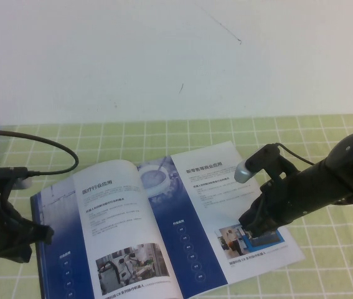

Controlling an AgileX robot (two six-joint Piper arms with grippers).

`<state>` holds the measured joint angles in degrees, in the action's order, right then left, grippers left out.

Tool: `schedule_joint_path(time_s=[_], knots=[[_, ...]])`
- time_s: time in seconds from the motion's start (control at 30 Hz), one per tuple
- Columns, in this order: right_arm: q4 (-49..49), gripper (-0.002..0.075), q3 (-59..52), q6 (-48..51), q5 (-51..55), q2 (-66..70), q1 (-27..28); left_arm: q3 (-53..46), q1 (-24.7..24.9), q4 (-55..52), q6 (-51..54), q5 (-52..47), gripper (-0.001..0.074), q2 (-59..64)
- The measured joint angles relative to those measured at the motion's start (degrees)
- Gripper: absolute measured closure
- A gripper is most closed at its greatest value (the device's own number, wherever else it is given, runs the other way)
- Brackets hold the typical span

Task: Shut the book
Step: 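Close the open booklet and leave it lying on the table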

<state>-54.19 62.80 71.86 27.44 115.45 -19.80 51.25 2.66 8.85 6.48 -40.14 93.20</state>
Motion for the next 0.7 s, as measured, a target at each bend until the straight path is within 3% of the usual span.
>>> schedule_joint_path(time_s=[0.7], knots=[[1.32,0.0729,1.16,-1.68,1.82,1.72,0.00,2.39,0.00,-0.82,-0.60,2.38,0.0738,7.96]])
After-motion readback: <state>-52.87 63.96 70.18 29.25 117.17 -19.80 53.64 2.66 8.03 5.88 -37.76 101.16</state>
